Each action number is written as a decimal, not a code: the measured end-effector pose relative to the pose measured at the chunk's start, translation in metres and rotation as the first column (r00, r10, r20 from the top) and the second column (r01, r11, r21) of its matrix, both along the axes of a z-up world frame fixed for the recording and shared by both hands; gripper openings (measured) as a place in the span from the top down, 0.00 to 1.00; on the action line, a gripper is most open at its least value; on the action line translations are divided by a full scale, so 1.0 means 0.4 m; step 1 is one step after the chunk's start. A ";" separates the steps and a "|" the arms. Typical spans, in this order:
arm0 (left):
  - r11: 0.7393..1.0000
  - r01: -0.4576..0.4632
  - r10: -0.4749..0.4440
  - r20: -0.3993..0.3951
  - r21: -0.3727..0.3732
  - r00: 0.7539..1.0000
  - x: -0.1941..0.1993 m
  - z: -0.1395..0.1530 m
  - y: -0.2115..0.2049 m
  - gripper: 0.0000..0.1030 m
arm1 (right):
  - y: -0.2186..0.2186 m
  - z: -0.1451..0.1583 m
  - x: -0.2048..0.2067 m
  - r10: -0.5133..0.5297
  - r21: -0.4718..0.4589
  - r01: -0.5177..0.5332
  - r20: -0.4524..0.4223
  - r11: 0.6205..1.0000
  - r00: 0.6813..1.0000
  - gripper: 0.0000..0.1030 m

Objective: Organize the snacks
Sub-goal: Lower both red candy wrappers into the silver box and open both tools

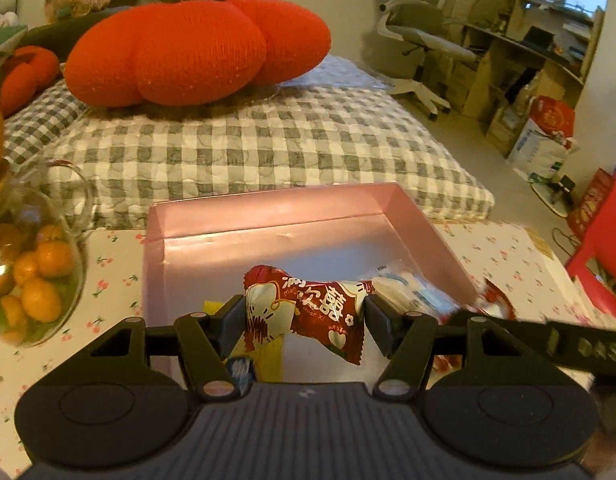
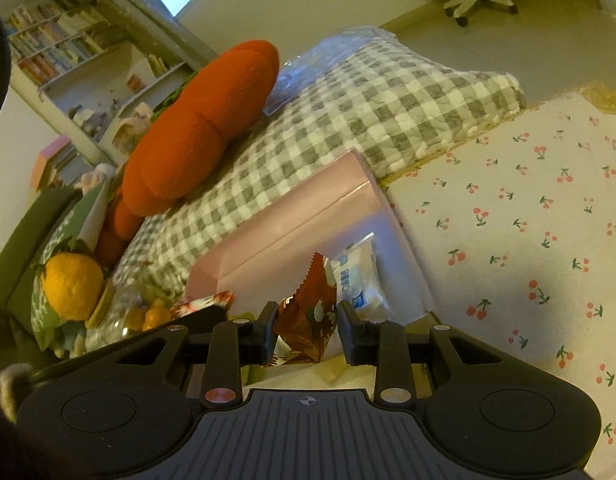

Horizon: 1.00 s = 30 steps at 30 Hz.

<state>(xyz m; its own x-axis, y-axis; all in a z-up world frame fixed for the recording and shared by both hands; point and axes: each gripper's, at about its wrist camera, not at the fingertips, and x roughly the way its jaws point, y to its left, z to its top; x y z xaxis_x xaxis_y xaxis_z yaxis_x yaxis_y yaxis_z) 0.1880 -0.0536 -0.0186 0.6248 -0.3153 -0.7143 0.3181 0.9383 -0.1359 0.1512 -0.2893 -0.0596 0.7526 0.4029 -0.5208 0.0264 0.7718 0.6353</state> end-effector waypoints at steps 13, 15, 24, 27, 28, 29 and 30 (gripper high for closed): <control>0.999 -0.037 0.037 -0.017 0.016 0.999 0.078 -0.064 -0.040 0.40 | -0.022 -0.012 0.012 -0.025 -0.005 0.025 -0.027 1.000 0.999 0.67; 0.999 -0.038 0.038 -0.021 0.014 0.999 0.081 -0.069 -0.040 0.35 | -0.022 -0.011 0.012 -0.025 -0.008 0.025 -0.028 1.000 0.999 0.63; 0.999 -0.047 0.047 -0.002 0.008 0.999 0.077 -0.049 -0.041 0.32 | -0.025 0.002 0.005 -0.037 0.001 0.037 -0.015 0.999 0.999 0.46; 0.999 -0.051 0.050 0.003 0.013 0.999 0.069 -0.035 -0.036 0.30 | -0.028 0.007 0.000 -0.037 -0.003 0.037 -0.016 0.999 0.999 0.45; 0.999 -0.050 0.050 0.004 0.016 0.999 0.065 -0.031 -0.035 0.29 | -0.029 0.011 -0.003 -0.038 -0.006 0.038 -0.014 0.999 0.999 0.45; 0.999 -0.050 0.050 0.005 0.019 0.999 0.059 -0.026 -0.031 0.29 | -0.031 0.014 -0.007 -0.037 -0.009 0.037 -0.011 0.999 0.999 0.44; 0.998 -0.051 0.051 0.005 0.022 0.999 0.055 -0.022 -0.029 0.29 | -0.031 0.019 -0.011 -0.037 -0.010 0.037 -0.009 0.999 0.999 0.43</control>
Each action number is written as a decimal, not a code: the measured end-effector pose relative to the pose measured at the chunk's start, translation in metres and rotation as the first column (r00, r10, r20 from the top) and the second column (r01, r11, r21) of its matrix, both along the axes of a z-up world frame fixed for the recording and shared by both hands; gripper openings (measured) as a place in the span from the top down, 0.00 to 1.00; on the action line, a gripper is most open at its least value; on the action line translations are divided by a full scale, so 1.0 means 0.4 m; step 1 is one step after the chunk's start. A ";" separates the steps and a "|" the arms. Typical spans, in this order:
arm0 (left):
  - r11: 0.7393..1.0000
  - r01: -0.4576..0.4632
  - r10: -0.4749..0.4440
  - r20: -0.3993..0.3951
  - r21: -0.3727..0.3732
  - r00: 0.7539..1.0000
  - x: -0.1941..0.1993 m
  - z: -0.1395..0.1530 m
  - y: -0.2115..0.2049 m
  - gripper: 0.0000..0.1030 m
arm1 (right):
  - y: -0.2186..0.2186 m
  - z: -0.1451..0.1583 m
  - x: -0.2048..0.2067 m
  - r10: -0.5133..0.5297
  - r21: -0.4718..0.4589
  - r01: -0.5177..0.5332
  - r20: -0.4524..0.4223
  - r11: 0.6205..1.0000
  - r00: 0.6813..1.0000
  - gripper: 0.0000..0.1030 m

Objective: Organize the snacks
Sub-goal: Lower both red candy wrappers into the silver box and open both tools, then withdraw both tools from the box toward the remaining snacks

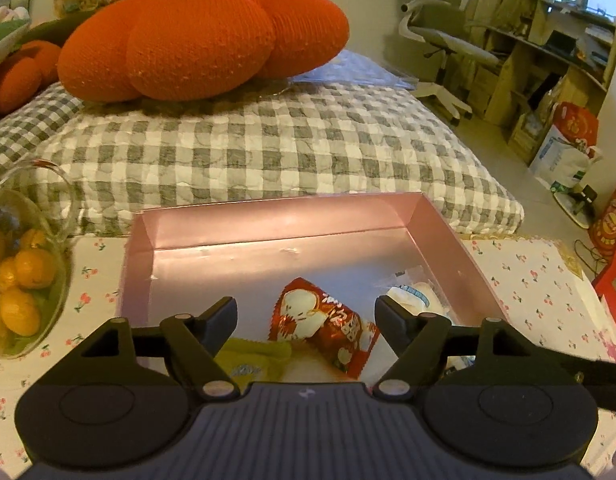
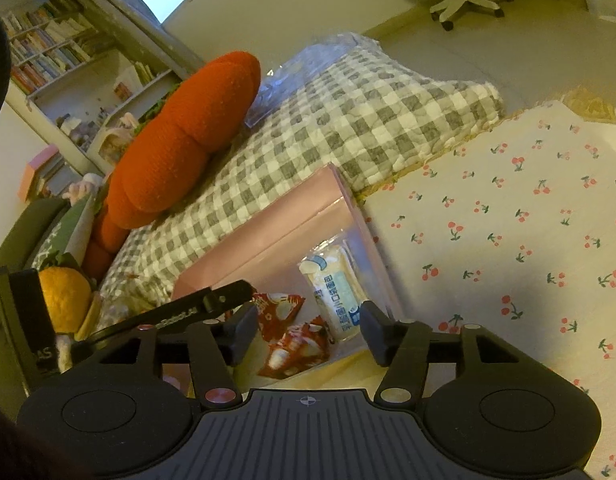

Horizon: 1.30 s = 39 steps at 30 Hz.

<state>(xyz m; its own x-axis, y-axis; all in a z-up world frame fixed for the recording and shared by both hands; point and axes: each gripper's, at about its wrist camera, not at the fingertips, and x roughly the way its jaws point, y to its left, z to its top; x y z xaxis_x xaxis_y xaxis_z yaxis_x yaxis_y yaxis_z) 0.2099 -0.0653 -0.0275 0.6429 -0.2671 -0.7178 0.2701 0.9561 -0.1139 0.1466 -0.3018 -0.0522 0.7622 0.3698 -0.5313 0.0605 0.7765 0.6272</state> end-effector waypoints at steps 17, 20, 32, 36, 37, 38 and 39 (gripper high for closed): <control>0.999 -0.025 0.024 0.020 0.031 1.000 -0.152 0.066 0.080 0.18 | 0.011 0.080 -0.092 0.062 -0.066 -0.061 0.008 0.996 0.998 0.31; 0.999 -0.032 0.031 0.019 0.029 0.999 -0.181 0.070 0.095 0.16 | 0.011 0.089 -0.110 0.066 -0.077 -0.065 0.006 0.995 0.998 0.31; 0.996 -0.060 0.059 0.008 0.060 0.998 -0.292 0.074 0.147 0.08 | 0.051 0.115 -0.185 0.138 -0.138 -0.136 0.003 0.981 0.990 0.22; 0.995 -0.069 0.070 -0.004 0.073 0.998 -0.323 0.068 0.167 0.06 | 0.077 0.116 -0.200 0.170 -0.195 -0.168 -0.007 0.966 0.985 0.21; 0.995 -0.073 0.073 -0.006 0.075 0.997 -0.332 0.065 0.172 0.06 | 0.084 0.118 -0.204 0.175 -0.218 -0.172 -0.007 0.961 0.985 0.21; 0.994 -0.075 0.076 -0.009 0.077 0.997 -0.338 0.062 0.177 0.05 | 0.091 0.119 -0.208 0.177 -0.232 -0.174 -0.005 0.957 0.984 0.21; 0.994 -0.075 0.076 -0.011 0.079 0.997 -0.346 0.060 0.182 0.05 | 0.095 0.118 -0.213 0.184 -0.231 -0.180 -0.003 0.956 0.983 0.21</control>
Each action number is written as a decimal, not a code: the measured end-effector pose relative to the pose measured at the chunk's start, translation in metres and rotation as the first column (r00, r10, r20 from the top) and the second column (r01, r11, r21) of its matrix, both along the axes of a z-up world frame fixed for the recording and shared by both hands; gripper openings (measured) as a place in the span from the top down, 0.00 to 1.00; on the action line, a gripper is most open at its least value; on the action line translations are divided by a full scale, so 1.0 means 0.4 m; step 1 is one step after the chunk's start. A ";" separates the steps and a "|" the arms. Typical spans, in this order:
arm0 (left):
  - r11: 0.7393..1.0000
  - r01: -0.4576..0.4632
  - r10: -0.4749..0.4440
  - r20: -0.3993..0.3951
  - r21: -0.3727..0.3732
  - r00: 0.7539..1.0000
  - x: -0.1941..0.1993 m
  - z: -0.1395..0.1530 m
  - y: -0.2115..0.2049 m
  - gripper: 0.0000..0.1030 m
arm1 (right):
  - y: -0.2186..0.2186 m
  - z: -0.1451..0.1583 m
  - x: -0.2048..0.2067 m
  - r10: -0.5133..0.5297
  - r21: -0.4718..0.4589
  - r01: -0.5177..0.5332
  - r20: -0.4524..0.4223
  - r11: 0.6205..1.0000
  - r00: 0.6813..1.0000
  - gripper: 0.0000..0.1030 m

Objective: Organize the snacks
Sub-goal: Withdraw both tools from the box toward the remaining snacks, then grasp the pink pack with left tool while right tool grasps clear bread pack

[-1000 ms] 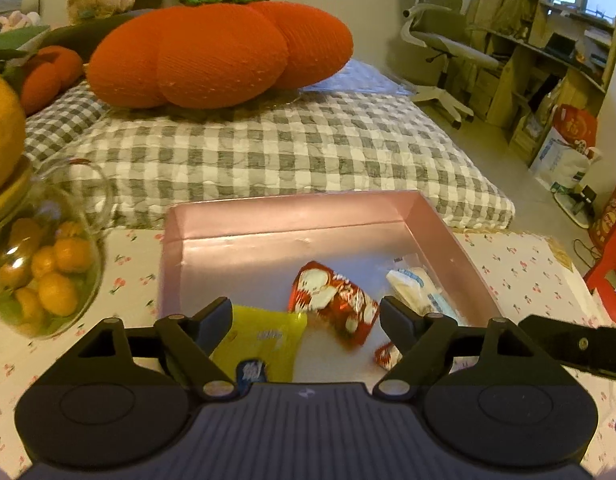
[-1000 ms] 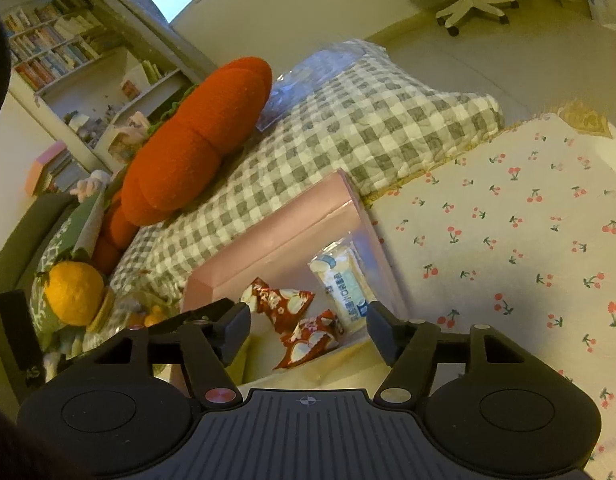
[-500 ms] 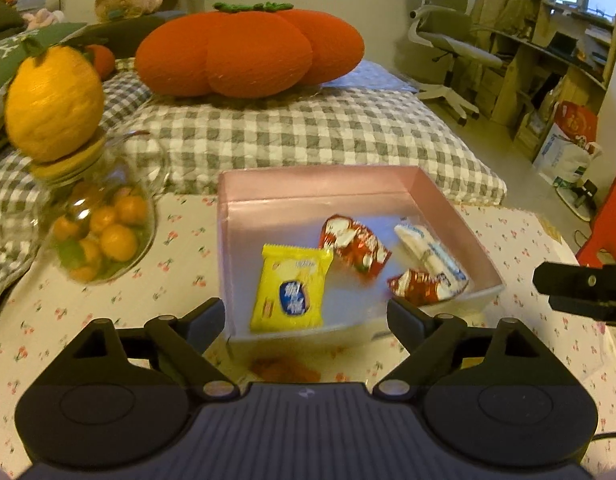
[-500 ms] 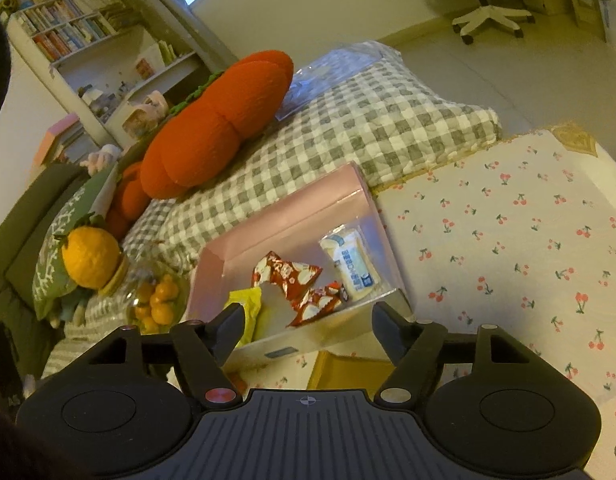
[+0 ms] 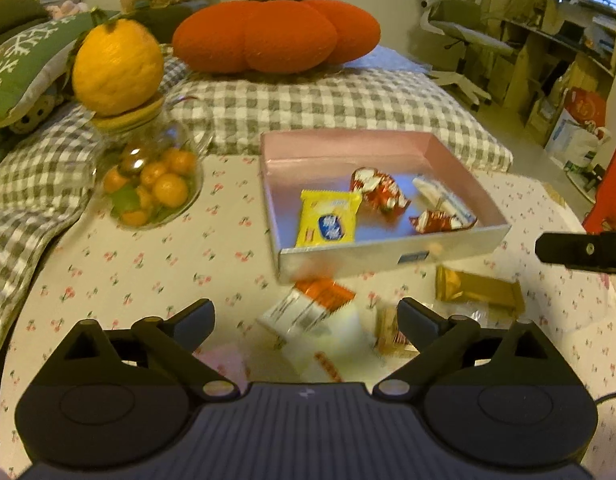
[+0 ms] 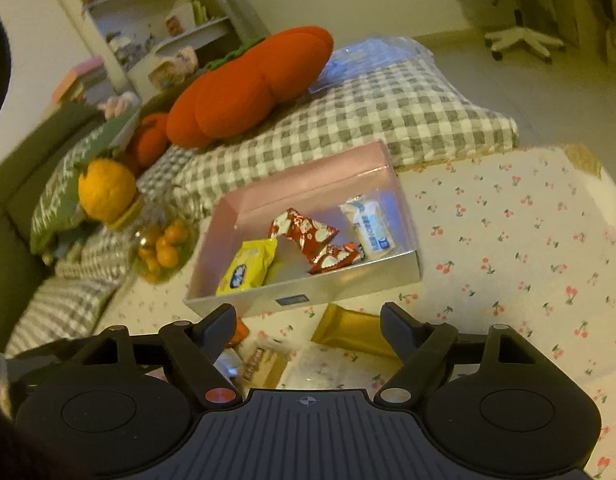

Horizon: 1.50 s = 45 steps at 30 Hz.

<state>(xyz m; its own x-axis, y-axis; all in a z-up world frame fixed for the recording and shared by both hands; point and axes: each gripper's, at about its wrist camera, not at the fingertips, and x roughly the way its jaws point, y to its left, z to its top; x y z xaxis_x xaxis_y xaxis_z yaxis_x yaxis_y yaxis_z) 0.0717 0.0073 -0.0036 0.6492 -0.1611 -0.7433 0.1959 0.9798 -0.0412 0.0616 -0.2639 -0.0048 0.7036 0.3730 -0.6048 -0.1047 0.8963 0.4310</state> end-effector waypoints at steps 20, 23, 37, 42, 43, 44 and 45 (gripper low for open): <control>0.994 -0.106 0.104 -0.094 -0.022 0.990 -0.041 -0.074 0.136 0.07 | 0.123 -0.101 -0.053 0.106 -0.137 -0.117 -0.088 0.984 0.990 0.18; 0.989 -0.140 0.133 -0.129 -0.042 0.983 -0.029 -0.090 0.155 0.11 | 0.153 -0.118 -0.051 0.119 -0.161 -0.136 -0.108 0.978 0.987 0.18; 0.985 -0.171 0.164 -0.190 -0.023 0.968 -0.005 -0.137 0.178 0.24 | 0.213 -0.183 -0.031 0.125 -0.285 -0.163 -0.146 0.944 0.981 0.18; 0.989 -0.147 0.146 -0.177 0.005 0.973 -0.018 -0.135 0.195 0.24 | 0.203 -0.188 -0.040 0.148 -0.326 -0.184 -0.134 0.927 0.980 0.18; 0.989 -0.149 0.149 -0.174 0.015 0.973 -0.019 -0.136 0.197 0.24 | 0.198 -0.189 -0.042 0.152 -0.330 -0.189 -0.133 0.925 0.979 0.18; 0.989 -0.143 0.145 -0.169 0.025 0.975 -0.022 -0.137 0.202 0.24 | 0.191 -0.189 -0.044 0.159 -0.330 -0.194 -0.131 0.924 0.979 0.18; 0.990 -0.138 0.142 -0.163 0.035 0.976 -0.026 -0.137 0.206 0.24 | 0.186 -0.190 -0.046 0.163 -0.330 -0.197 -0.129 0.923 0.978 0.18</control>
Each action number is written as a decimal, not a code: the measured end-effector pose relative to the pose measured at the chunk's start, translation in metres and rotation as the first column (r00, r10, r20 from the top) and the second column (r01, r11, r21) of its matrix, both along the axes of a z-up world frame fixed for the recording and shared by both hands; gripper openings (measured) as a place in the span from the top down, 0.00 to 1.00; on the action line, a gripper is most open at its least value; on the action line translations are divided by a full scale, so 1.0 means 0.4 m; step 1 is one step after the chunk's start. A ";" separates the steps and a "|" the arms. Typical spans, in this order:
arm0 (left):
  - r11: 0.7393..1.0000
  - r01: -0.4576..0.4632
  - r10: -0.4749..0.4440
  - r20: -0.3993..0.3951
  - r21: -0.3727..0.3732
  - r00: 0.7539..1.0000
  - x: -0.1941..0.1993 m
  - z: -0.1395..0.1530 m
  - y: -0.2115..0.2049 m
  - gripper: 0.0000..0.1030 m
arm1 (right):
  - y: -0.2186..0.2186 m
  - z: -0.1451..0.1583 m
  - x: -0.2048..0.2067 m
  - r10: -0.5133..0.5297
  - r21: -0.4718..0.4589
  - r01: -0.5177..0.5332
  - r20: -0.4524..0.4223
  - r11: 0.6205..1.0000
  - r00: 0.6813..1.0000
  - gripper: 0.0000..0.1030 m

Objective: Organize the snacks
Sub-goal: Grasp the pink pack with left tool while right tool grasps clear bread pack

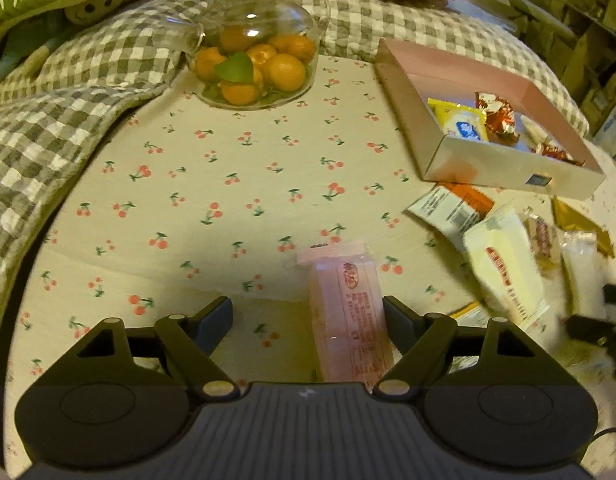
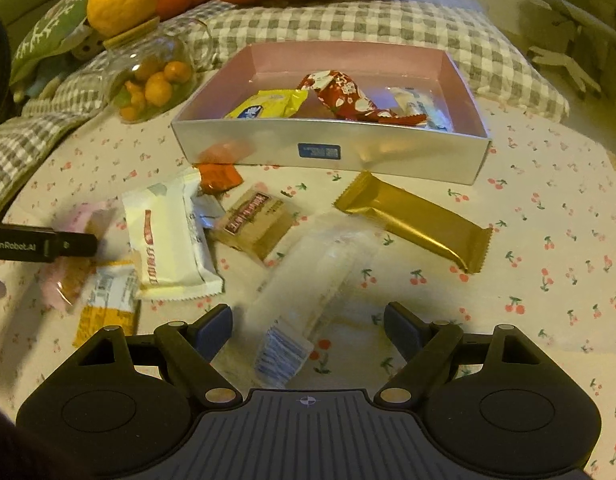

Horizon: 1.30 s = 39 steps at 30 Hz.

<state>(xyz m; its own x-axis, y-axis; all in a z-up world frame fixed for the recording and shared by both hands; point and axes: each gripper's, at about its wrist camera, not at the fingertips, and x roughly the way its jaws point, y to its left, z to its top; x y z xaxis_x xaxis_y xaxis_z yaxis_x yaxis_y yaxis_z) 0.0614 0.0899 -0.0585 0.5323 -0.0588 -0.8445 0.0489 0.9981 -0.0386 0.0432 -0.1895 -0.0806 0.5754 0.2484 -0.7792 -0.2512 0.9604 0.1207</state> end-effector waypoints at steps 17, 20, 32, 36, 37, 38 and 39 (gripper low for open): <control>0.994 0.099 -0.098 0.014 -0.042 0.995 -0.067 0.000 0.020 0.26 | -0.019 -0.005 -0.032 0.062 -0.005 -0.062 0.022 0.998 0.998 0.18; 0.994 0.106 -0.105 0.034 -0.030 0.994 -0.074 0.000 0.016 0.32 | 0.000 -0.009 -0.033 0.079 -0.035 -0.077 0.042 0.996 0.996 0.18; 0.995 0.094 -0.091 0.072 -0.039 0.993 -0.085 0.004 0.031 0.64 | 0.016 -0.012 -0.028 0.085 -0.058 -0.079 0.101 0.995 0.991 0.24; 0.994 0.099 -0.096 0.068 -0.049 0.993 -0.085 0.005 0.025 0.69 | 0.021 -0.010 -0.031 0.098 -0.058 -0.092 0.110 0.994 0.989 0.35; 0.994 0.098 -0.094 0.068 -0.049 0.993 -0.086 0.005 0.024 0.69 | 0.023 -0.009 -0.031 0.100 -0.061 -0.093 0.113 0.994 0.989 0.37; 0.994 0.094 -0.091 0.067 -0.053 0.994 -0.085 0.006 0.025 0.70 | 0.025 -0.008 -0.032 0.103 -0.063 -0.096 0.115 0.993 0.988 0.40; 0.994 0.089 -0.085 0.065 -0.062 0.994 -0.084 0.006 0.028 0.70 | 0.025 -0.008 -0.031 0.106 -0.063 -0.100 0.115 0.993 0.988 0.42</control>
